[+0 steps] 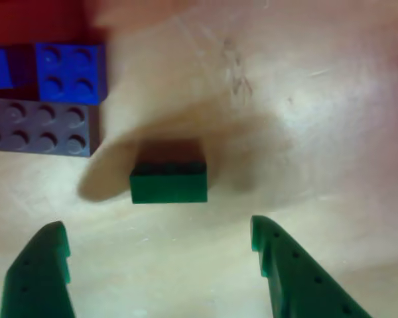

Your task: Put all lego bricks in the bin.

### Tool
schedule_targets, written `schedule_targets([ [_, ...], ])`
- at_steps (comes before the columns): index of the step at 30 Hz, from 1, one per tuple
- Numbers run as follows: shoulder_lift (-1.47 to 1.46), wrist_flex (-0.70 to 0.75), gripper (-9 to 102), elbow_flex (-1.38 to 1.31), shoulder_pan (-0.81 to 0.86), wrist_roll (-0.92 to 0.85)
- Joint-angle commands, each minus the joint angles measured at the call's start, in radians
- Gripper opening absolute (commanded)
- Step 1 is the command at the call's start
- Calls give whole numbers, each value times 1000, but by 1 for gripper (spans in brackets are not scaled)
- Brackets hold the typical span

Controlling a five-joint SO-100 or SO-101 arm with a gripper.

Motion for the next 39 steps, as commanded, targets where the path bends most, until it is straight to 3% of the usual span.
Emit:
schedule_targets([
  [1,-21,-41,31,-80,12,-17],
  [16,-67,-78,1,-100,-55,12],
  [19,-21,-46,0,-98,-61,51],
  [22,170,77,0,-91,-95,224],
  [26,647,253,0,-37,-81,489],
  [28,873,367,0,-46,2,563],
  [31,980,494,0,-67,219,471],
  [34,960,345,0,26,499,327],
  [39,870,244,0,61,876,107],
])
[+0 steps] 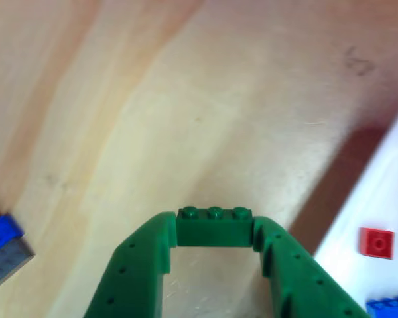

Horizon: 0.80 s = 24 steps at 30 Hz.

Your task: Put all lego bricks in the bin.

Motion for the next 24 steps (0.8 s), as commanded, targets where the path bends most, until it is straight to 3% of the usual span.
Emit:
schedule_targets([
  [1,-32,-86,0,-6,408,-235],
  [8,-84,-163,0,81,709,-520],
  [13,-91,-287,0,207,676,-442],
  [14,-91,-278,2,209,661,-425],
  [15,-89,-268,17,209,644,-399],
  [17,-95,-224,45,181,569,-333],
  [18,-97,-222,49,169,508,-267],
  [22,-172,-147,47,-3,94,2],
  [24,-270,-132,47,-87,-130,37],
])
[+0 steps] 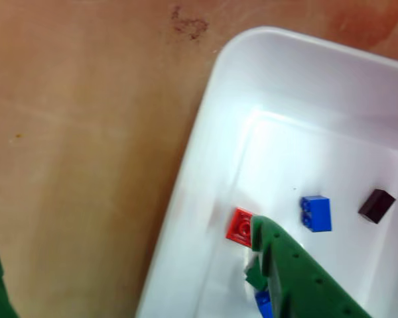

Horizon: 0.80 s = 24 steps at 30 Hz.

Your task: Put all lego bricks in the bin.

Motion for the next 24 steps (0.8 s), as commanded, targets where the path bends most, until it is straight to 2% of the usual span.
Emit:
schedule_targets([
  [1,-187,25,47,-258,-595,201],
  [4,-344,-25,43,-281,-825,173],
  [7,-477,-49,42,-284,-939,156],
  [17,-727,-138,39,-345,-1020,137],
  [24,-914,-63,41,-546,-1042,114],
])
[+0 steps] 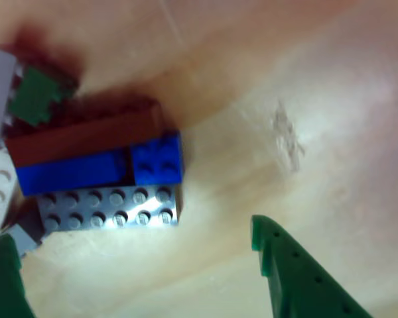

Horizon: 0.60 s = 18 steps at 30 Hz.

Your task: Put all lego bricks in the bin.

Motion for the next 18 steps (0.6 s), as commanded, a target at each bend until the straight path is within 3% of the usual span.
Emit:
schedule_targets([
  [1,-118,60,41,-186,-28,-26],
  [18,-161,104,32,-230,-71,-67],
])
